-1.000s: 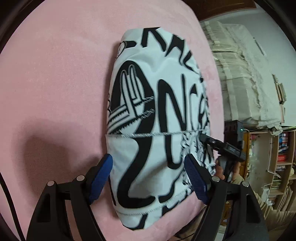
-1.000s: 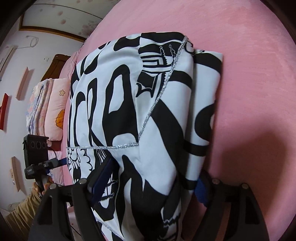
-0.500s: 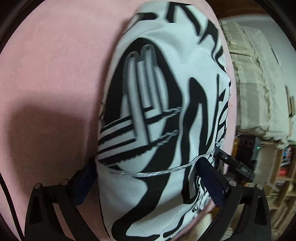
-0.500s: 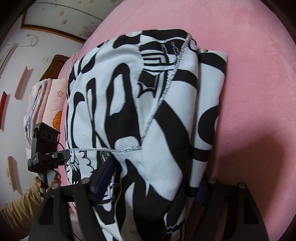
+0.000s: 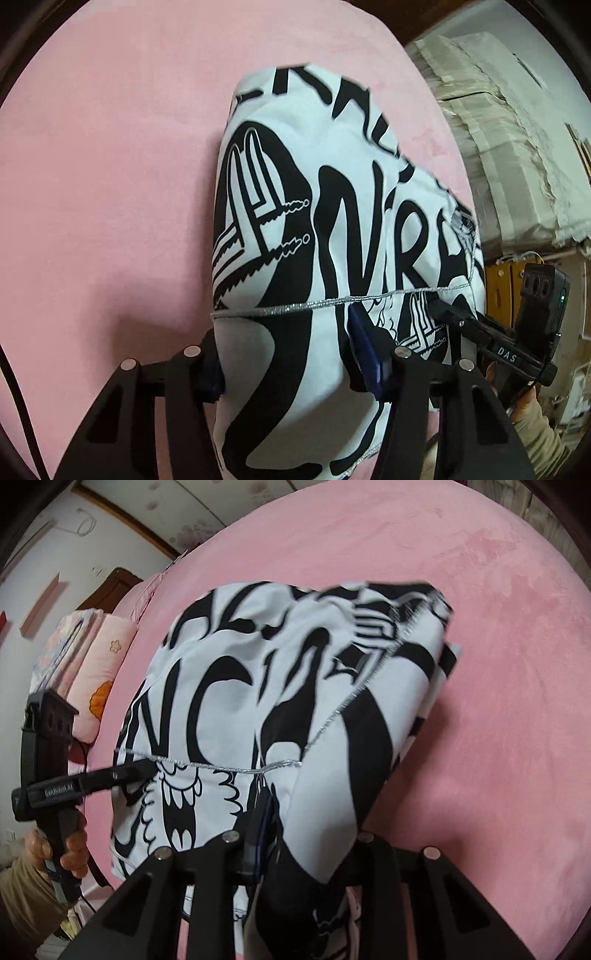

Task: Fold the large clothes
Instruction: 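Grasp the folded bundle with both tools and lift it off the bed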

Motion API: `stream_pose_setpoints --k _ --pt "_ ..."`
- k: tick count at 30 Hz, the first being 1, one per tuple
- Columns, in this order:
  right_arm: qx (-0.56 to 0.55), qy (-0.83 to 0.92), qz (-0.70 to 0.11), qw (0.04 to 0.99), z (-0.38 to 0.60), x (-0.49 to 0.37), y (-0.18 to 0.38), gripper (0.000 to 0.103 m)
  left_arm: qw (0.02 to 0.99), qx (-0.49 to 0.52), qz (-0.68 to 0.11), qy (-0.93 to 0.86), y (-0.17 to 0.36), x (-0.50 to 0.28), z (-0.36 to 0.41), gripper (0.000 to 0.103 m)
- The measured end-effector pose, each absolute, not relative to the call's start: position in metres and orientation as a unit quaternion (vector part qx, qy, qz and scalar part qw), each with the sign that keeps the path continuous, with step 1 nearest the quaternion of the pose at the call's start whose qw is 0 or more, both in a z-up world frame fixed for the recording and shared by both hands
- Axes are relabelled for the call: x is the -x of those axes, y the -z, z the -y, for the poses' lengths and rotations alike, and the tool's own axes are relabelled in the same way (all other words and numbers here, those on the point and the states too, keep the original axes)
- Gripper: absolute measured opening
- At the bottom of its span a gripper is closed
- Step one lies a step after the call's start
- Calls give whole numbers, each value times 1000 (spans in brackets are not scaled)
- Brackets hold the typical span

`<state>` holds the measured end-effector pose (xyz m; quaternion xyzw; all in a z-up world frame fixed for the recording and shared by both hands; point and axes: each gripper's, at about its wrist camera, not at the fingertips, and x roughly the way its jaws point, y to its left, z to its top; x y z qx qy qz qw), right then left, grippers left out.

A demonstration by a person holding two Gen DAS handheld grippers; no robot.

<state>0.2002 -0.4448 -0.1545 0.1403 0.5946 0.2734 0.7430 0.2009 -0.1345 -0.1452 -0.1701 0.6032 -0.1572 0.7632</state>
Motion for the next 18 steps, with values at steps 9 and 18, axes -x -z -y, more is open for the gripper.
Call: stream_pose_setpoints --k 9,18 --pt "-145 -277 -595 740 399 -125 99 25 768 158 -595 179 99 -148 60 54" --pt "-138 -318 -552 758 306 -150 97 25 803 159 -553 157 83 -163 -57 54"
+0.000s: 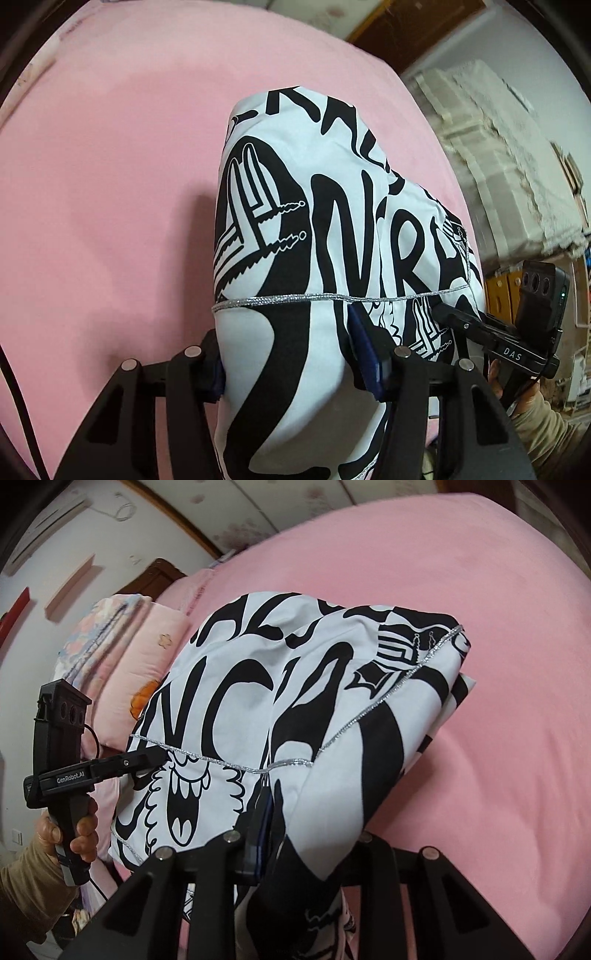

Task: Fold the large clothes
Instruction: 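Grasp the folded bundle with both tools and lift it off the bed, then set the bundle down near the pillows and open both tools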

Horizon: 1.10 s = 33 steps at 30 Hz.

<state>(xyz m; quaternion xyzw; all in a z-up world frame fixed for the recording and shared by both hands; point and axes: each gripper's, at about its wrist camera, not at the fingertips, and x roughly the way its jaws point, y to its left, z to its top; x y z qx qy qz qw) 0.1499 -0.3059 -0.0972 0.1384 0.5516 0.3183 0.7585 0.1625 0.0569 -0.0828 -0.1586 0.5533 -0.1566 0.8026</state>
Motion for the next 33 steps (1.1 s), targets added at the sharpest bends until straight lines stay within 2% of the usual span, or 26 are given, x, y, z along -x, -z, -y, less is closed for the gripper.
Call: stream_pose_setpoints --k 8,11,12,13,14,15,17,24,33 --pt "-116 -346 -525 769 250 -234 166 24 828 164 -524 116 126 -231 -115 55" --pt "-117 -341 -533 765 236 -248 201 25 825 167 -532 91 163 -251 -128 56" --pt "-114 -332 -545 761 230 -253 217 27 821 165 -541 79 181 -256 -130 60" --pt "-107 -315 -557 761 227 -254 230 35 817 165 -548 72 195 -259 -127 62" --pt "-99 -296 -565 764 227 -255 239 49 816 163 -551 66 205 -261 -126 70" --pt "-105 -284 -571 763 233 -254 247 53 819 162 -548 59 210 -260 -123 80" --pt "-131 -284 -576 755 249 -252 251 58 834 145 -532 38 209 -258 -112 91" --pt "-93 -261 -572 772 317 -230 227 58 833 155 -530 -2 194 -235 -64 91" --pt "-100 -232 -564 786 389 -180 178 58 848 143 -510 -26 120 -157 54 91"
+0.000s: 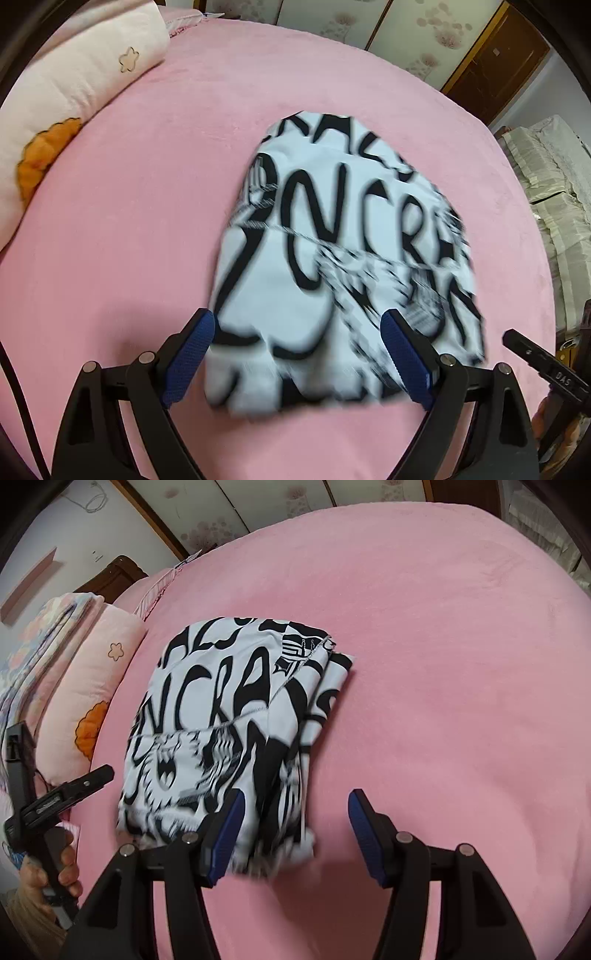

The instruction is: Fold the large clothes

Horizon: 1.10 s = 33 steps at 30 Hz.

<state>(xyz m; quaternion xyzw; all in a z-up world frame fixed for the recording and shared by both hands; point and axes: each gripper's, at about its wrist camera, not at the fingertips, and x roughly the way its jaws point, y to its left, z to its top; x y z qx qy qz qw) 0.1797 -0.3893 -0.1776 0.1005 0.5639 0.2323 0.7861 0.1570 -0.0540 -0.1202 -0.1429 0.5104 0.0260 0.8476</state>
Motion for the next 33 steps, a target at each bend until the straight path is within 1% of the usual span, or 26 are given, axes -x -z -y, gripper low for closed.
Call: stream_pose_setpoints --k 3,4,9,19,25,31,33 --pt "-104 -240 -560 786 418 -157 156 58 854 124 -504 -36 92 -120 98 91" --pt "-101 -241 -557 789 429 -149 148 58 857 114 -501 -40 77 -97 83 91" --pt "-77 -250 -535 803 477 -110 103 58 860 80 -500 -60 37 -48 119 91" --pt "-50 -261 -498 825 558 -24 14 58 874 111 -472 -37 -48 56 206 91" --pt "-19 -247 -480 842 598 27 -11 58 874 95 -475 -39 -68 106 258 91" --pt "-21 -222 -476 851 633 62 -10 59 869 92 -484 -56 -58 139 291 91" --pt "-16 -214 -473 854 639 68 -9 59 870 77 -482 -63 -54 150 304 91"
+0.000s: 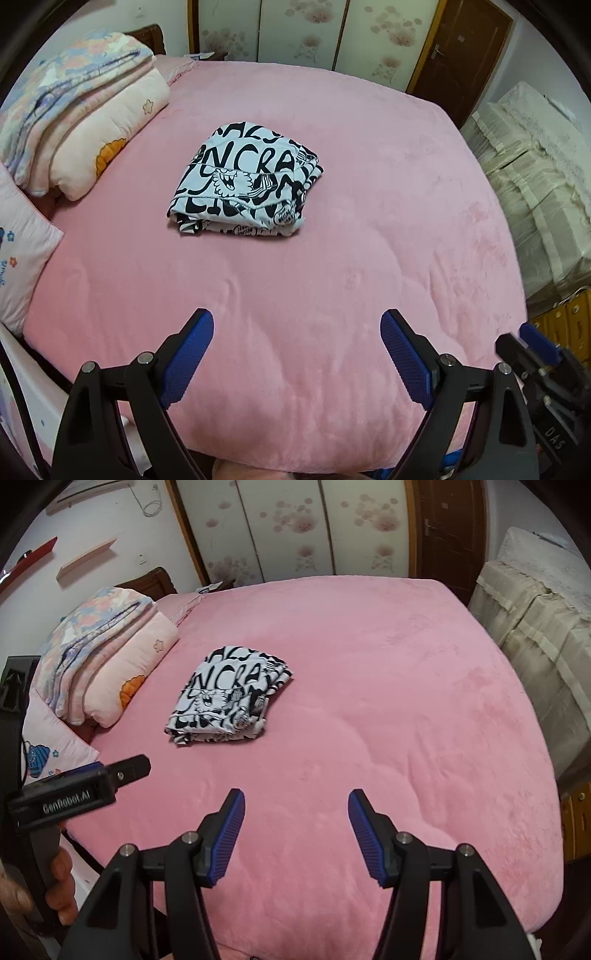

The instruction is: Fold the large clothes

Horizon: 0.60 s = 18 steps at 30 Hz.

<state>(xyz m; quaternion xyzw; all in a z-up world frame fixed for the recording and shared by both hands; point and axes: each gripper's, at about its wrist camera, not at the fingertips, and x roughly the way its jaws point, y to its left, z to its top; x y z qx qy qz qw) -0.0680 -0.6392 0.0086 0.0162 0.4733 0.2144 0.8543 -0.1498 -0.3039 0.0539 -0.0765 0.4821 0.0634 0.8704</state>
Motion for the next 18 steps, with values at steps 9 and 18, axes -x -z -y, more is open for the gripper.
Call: stream_pose_setpoints --k 9,18 --pt "-27 -190 -486 853 669 81 0 59 873 35 -482 -60 -47 178 353 91" --pt "-14 -198 -487 851 682 81 3 59 874 20 -484 -46 -47 178 382 91"
